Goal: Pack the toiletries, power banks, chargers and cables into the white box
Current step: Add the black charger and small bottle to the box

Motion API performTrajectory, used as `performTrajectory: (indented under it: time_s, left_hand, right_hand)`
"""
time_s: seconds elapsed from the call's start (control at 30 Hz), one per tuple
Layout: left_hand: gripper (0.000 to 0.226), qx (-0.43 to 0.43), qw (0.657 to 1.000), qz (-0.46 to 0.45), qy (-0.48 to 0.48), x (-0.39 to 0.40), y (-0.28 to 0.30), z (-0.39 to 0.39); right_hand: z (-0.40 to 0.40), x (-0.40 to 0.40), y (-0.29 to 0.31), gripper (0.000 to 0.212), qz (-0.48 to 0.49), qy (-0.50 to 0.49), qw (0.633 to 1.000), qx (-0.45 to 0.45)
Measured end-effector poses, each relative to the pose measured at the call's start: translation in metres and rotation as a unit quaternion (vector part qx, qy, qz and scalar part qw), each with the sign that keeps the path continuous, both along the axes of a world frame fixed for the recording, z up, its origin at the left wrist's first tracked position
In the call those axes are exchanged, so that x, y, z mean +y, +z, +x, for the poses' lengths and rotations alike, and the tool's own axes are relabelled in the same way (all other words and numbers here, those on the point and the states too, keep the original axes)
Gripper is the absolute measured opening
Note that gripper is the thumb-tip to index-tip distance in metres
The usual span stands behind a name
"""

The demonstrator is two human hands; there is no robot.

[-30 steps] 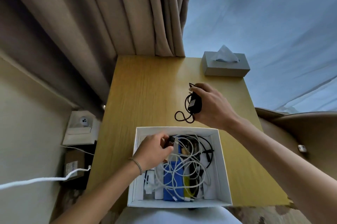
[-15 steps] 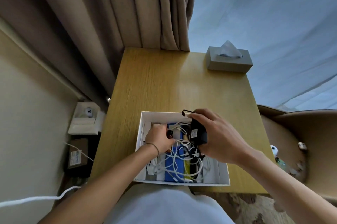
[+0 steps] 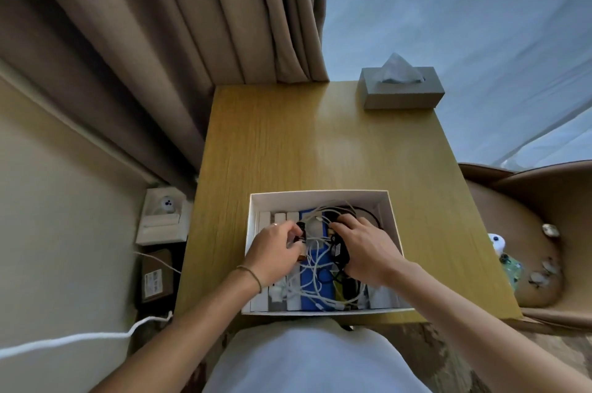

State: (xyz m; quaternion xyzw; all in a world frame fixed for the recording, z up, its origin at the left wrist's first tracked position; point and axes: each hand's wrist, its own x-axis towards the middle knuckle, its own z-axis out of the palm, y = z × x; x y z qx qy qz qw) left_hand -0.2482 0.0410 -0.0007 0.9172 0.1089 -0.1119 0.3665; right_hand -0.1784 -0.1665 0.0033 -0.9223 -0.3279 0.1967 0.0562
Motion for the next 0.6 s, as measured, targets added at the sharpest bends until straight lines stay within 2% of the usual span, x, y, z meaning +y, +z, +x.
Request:
performTrajectory:
  time_s: [0.23,0.33,0.4,0.47,0.5,0.6]
  left_hand:
    - [0.013,-0.117,0.991,0.009,0.061,0.002,0.018,-0.006]
    - [0.016,-0.159,0.983,0.039,0.086,0.006,0.028,-0.012]
    - [0.016,-0.177,0.976,0.064,0.110,0.014,0.032,-0.019]
    - [0.015,-0.180,0.969,0.082,0.148,0.023,0.031,-0.025]
    - [0.013,-0.173,0.966,0.088,0.170,0.027,0.029,-0.028]
    - [0.017,-0.117,0.963,0.096,0.224,0.034,0.019,-0.035]
  right_hand:
    - [0.002,0.007,-0.003,0.097,-0.041,-0.002,0.999,0.019]
    - [-0.001,-0.003,0.013,0.088,0.061,-0.044,0.997,0.014]
    - [-0.002,-0.014,0.023,0.064,0.142,-0.103,0.984,-0.030]
    - [-0.002,-0.028,0.031,0.023,0.183,-0.164,0.966,-0.082]
    - [-0.001,-0.034,0.032,0.009,0.191,-0.192,0.957,-0.101]
    - [-0.003,-0.053,0.021,0.037,0.170,-0.266,0.944,-0.096]
